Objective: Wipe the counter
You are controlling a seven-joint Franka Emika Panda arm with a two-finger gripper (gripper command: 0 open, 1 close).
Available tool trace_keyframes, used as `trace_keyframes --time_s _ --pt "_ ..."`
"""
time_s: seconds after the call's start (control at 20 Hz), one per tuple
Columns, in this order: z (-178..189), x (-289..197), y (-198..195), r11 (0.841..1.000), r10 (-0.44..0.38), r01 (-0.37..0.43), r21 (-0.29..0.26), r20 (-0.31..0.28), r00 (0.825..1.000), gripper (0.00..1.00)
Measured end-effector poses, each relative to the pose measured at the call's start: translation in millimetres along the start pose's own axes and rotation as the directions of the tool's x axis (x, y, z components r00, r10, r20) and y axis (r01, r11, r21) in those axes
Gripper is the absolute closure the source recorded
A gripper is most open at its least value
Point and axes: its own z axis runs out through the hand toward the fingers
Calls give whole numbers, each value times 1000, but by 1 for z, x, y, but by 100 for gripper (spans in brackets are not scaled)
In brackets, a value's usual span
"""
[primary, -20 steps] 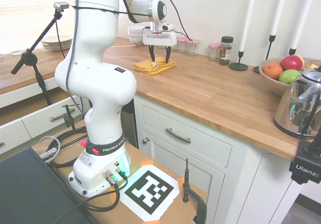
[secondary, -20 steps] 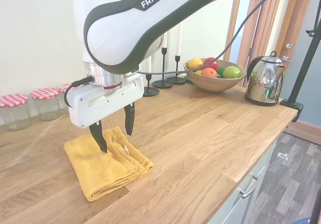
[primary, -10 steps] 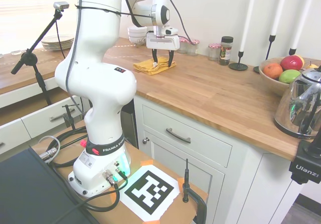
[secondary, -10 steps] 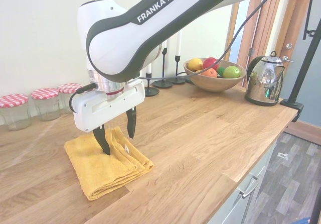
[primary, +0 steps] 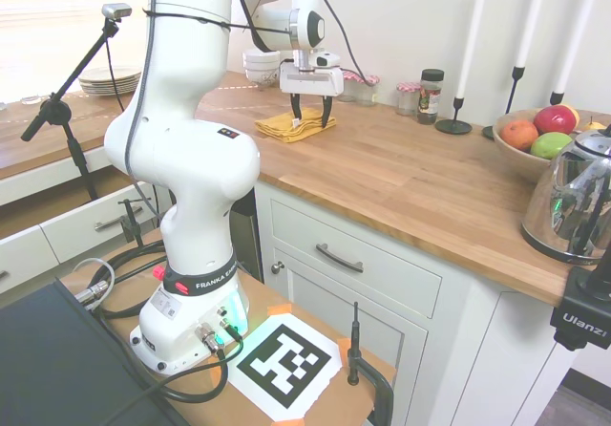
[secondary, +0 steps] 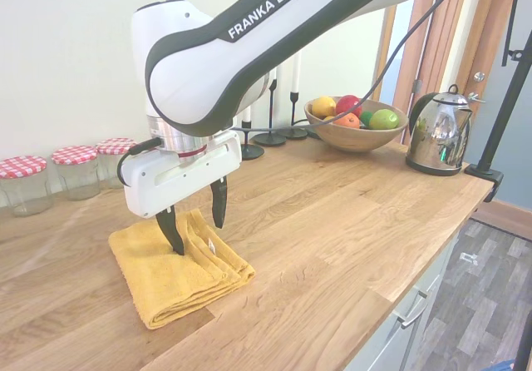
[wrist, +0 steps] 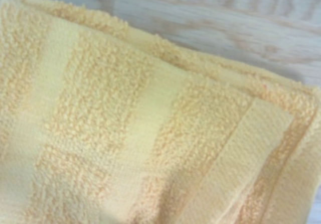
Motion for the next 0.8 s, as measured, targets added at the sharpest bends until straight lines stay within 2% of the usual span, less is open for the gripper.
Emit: trace_keyframes --time_s 0.8 --pt "0 6 2 1000 5 -4 9 -7 1000 100"
